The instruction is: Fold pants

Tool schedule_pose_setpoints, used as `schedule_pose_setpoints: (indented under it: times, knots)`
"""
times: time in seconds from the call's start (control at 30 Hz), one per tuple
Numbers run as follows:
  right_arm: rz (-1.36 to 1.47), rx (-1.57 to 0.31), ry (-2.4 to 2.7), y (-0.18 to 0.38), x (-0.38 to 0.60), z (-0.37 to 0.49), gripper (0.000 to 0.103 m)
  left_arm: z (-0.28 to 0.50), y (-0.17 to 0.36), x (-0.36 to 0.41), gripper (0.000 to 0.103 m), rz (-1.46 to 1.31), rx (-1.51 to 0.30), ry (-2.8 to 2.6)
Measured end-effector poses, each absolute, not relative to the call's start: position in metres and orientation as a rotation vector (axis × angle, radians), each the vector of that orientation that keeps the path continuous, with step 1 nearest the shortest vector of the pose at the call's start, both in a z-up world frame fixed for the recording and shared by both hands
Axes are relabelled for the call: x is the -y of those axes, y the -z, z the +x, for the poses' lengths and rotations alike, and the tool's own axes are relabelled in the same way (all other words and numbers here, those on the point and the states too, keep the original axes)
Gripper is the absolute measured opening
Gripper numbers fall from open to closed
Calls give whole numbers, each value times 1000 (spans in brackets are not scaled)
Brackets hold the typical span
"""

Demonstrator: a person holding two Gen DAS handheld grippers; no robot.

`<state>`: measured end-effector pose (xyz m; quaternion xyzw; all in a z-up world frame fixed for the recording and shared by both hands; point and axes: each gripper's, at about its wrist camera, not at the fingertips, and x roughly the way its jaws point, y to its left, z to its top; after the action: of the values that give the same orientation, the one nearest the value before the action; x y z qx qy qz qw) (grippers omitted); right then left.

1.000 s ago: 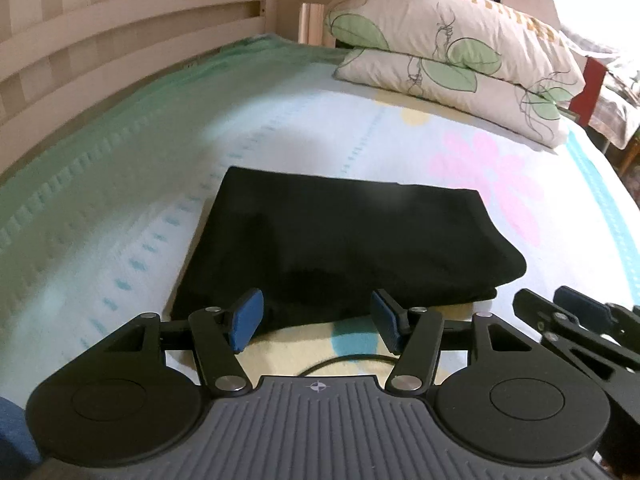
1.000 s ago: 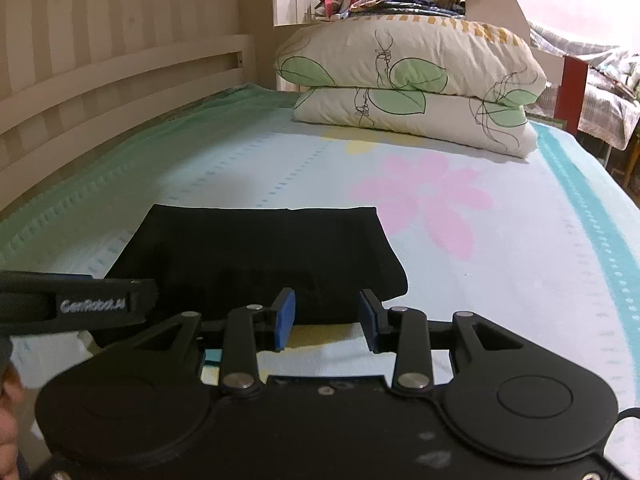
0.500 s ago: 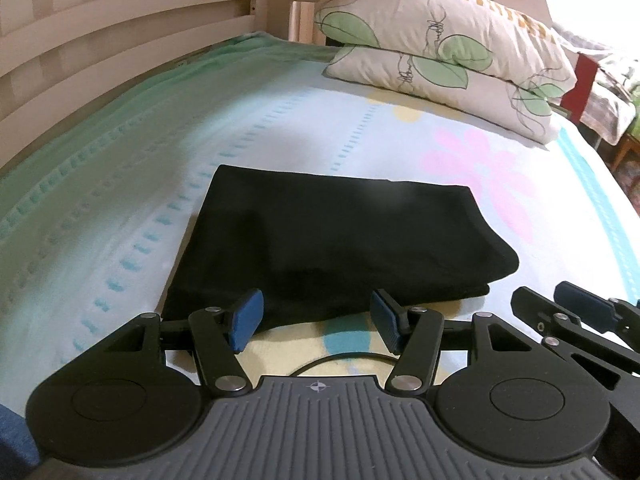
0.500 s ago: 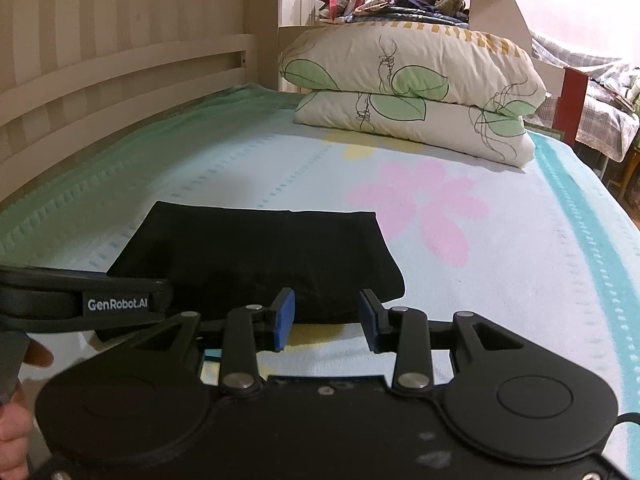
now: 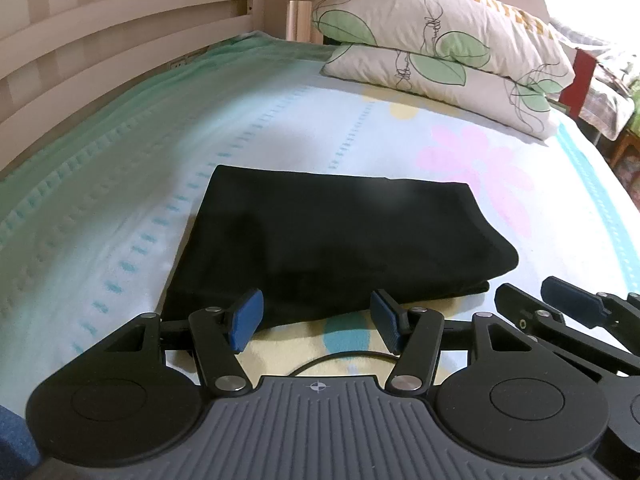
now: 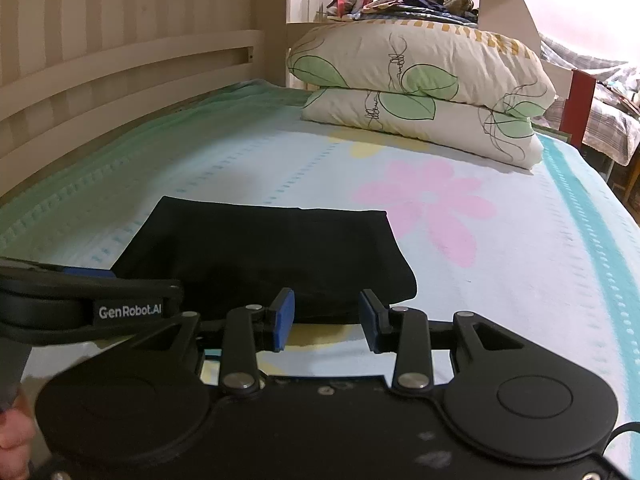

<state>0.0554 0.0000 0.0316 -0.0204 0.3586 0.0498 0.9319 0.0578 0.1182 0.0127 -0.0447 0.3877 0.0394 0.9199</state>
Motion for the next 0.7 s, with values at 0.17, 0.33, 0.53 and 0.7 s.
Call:
schedule_pose_setpoints:
  times: [0.17,0.33,0.53,0.7]
  knots:
    - [-34,-738,-104,-31,3,57,38,57,-12,-116,58,-85,-798,-76]
    - [-36,-746,-107,-29,4,57,38,58,-12,-116,58,-90,-809,-66]
    - [-32,-762,-110,-28,6,59,38,60,-8,-117,58,-114,-840,-51]
    - [-36,-771,-113,-25,6,59,38,61,-7,-118,58,-117,-852,-72]
